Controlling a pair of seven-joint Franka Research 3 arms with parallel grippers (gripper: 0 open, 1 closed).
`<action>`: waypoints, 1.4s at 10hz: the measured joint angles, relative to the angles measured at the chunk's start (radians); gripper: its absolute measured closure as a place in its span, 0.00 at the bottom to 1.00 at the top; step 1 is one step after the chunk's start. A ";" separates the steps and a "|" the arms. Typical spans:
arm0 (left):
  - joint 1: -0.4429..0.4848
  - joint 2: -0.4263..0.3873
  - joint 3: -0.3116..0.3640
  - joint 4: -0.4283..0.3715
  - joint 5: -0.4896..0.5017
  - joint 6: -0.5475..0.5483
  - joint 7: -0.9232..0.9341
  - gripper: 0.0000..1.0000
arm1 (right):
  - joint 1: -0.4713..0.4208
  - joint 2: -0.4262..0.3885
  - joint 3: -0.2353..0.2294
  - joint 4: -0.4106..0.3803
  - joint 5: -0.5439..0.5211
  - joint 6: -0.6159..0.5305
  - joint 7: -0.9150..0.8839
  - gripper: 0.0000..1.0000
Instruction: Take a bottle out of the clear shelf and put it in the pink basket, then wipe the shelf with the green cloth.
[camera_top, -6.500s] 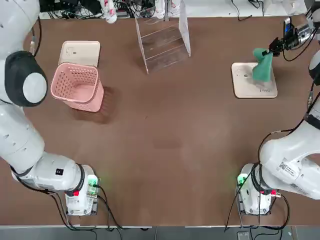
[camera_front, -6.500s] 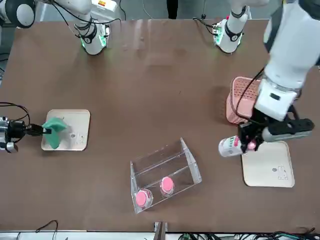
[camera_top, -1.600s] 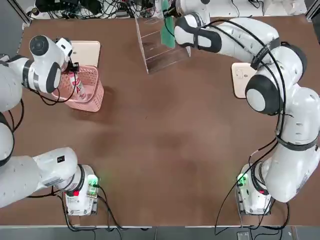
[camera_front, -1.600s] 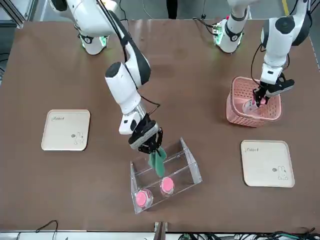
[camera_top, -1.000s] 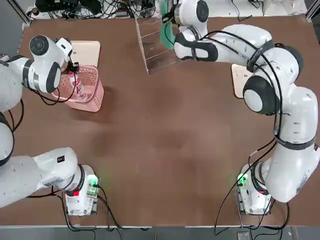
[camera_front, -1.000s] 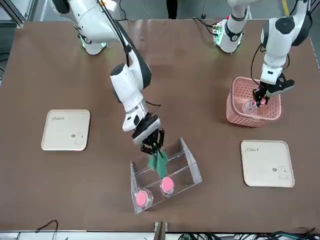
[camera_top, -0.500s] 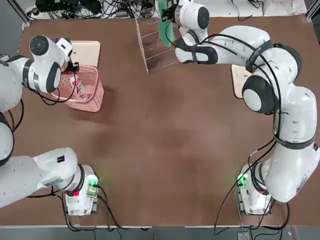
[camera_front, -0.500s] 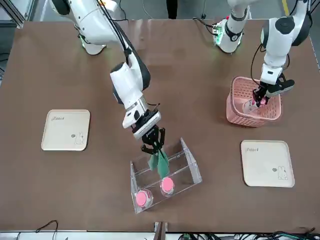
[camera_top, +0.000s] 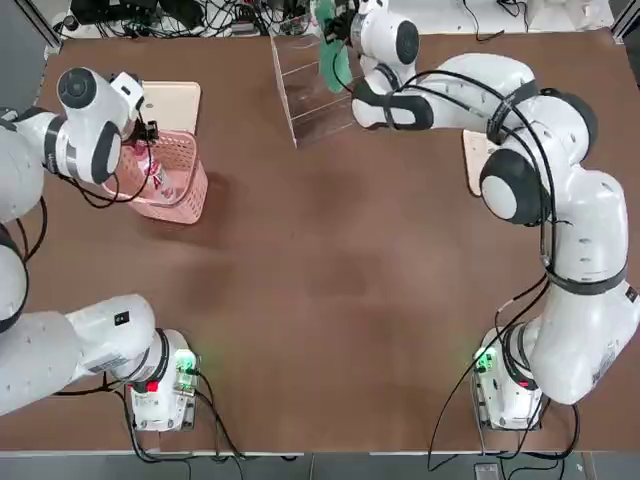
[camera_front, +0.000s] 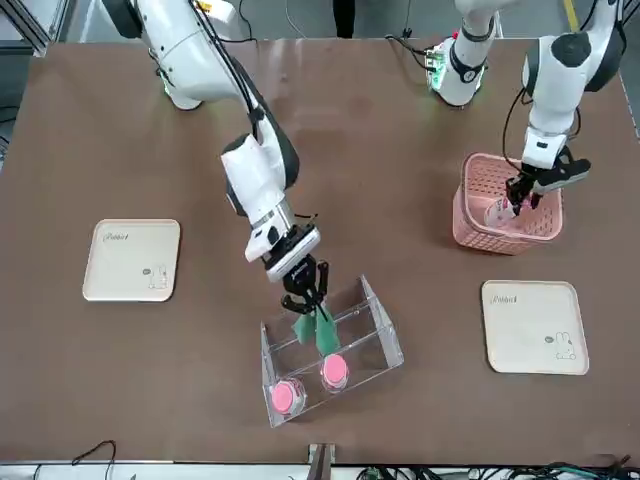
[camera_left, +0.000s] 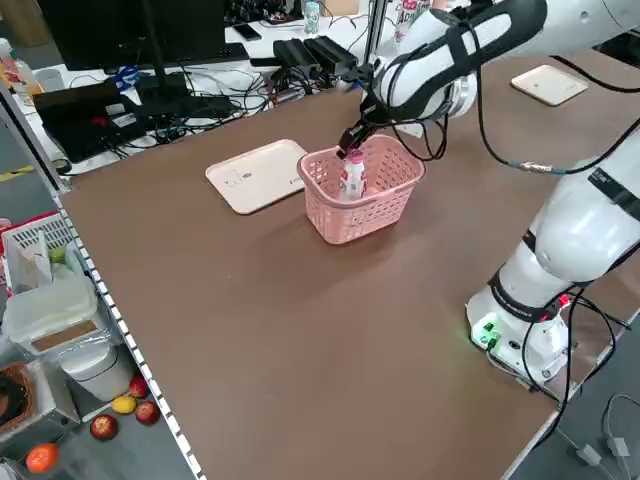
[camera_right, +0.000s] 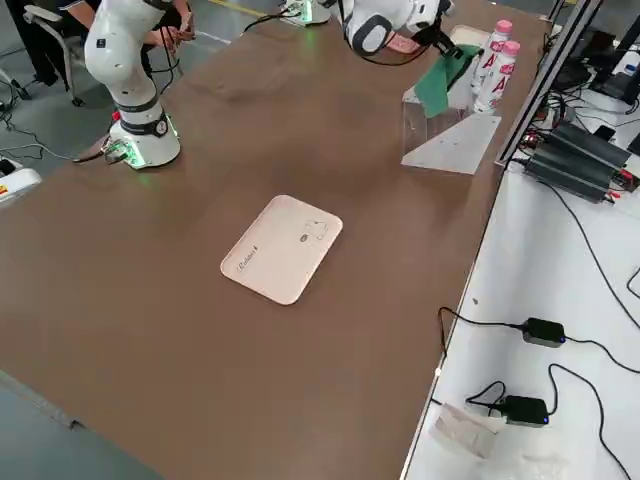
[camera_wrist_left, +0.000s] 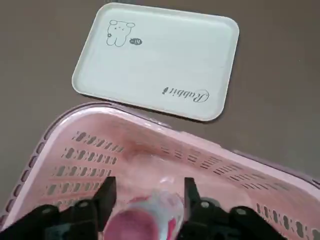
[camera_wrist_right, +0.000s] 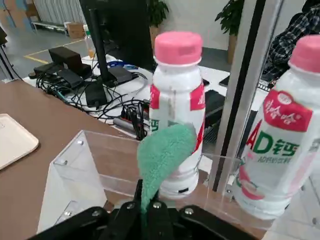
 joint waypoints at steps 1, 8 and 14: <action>0.000 0.000 0.000 0.000 0.000 0.000 0.000 0.34 | -0.007 0.004 0.000 0.010 0.000 0.005 0.000 0.97; -0.001 0.008 -0.008 0.170 0.000 -0.192 0.007 0.00 | -0.018 0.063 -0.006 0.021 -0.004 0.068 -0.003 0.97; -0.008 0.297 -0.135 0.829 -0.187 -0.815 0.014 0.00 | -0.023 0.125 -0.010 0.058 -0.004 0.118 -0.005 0.97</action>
